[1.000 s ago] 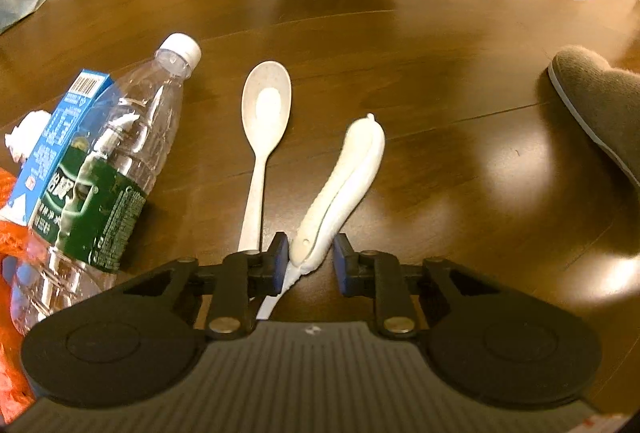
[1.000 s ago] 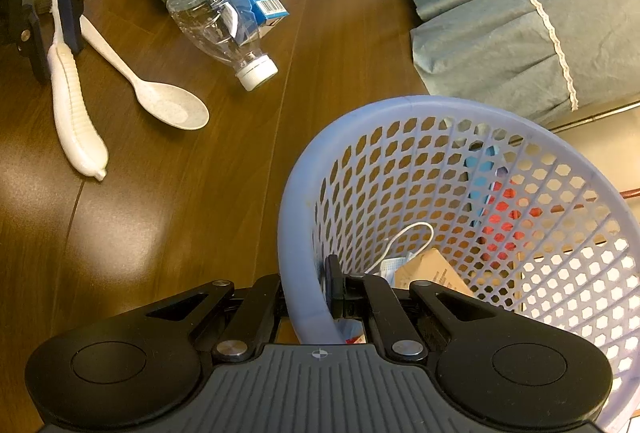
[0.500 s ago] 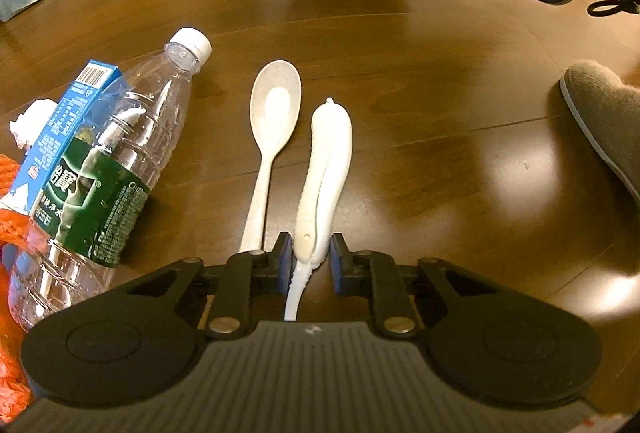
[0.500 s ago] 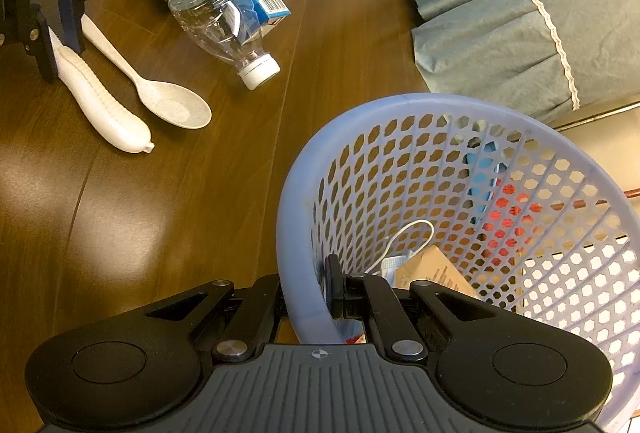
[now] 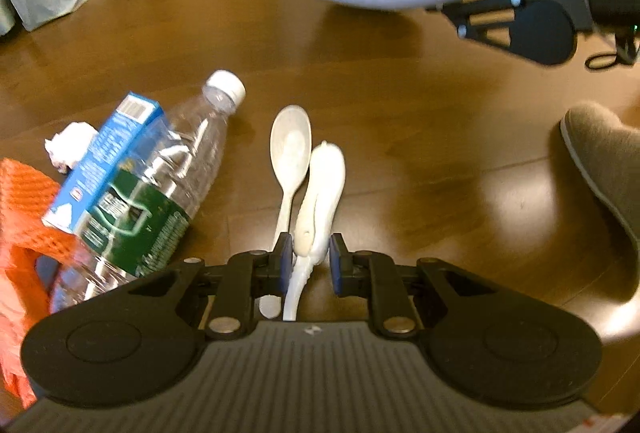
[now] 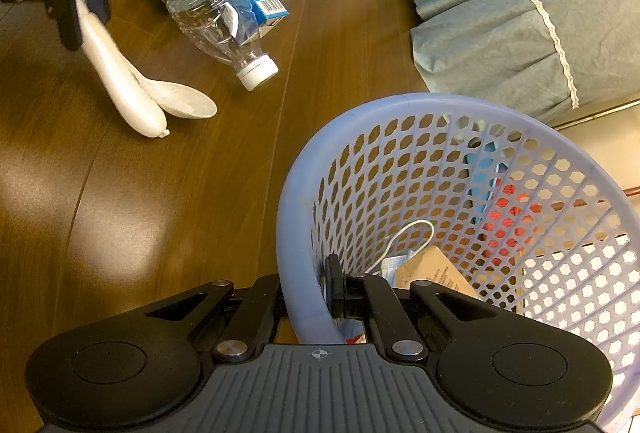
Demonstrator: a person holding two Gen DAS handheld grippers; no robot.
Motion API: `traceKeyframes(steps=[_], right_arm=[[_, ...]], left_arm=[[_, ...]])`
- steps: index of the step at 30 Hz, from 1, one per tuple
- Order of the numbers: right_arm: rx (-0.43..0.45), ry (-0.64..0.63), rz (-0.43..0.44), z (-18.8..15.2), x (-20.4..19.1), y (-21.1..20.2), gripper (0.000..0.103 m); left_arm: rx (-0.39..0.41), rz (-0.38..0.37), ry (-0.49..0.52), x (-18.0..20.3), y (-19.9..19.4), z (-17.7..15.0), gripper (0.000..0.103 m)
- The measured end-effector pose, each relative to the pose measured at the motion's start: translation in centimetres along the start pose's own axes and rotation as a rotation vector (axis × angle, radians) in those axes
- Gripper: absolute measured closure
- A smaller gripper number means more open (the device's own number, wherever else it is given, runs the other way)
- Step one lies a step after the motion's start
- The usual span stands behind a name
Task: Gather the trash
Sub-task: 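Grasp the white plastic strip and spoon together with the left tool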
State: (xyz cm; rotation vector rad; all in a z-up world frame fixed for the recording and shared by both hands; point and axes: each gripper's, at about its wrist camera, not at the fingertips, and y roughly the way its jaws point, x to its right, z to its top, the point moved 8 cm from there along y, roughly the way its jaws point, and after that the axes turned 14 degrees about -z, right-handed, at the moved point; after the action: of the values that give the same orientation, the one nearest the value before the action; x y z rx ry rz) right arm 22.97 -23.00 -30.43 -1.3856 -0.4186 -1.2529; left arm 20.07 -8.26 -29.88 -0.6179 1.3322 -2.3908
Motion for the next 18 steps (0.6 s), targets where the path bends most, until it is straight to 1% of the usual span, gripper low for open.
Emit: traceKeyframes(steps=[4,11,18], right_arm=[[0.0,-0.001,0.0,0.0,0.0,0.0,0.103],[0.0,-0.001,0.001,0.1,0.0,0.0,0.102],[-0.001,0.001,0.001,0.1,0.0,0.0,0.102]], left_arm=[[0.031,0.005,0.0,0.1,-1.0,0.8,0.088],[0.061,0.01,-0.004,0.0,-1.9,1.2,0.088],[0.087,0.022,-0.007,-0.9,-3.0,2.3,0.088]])
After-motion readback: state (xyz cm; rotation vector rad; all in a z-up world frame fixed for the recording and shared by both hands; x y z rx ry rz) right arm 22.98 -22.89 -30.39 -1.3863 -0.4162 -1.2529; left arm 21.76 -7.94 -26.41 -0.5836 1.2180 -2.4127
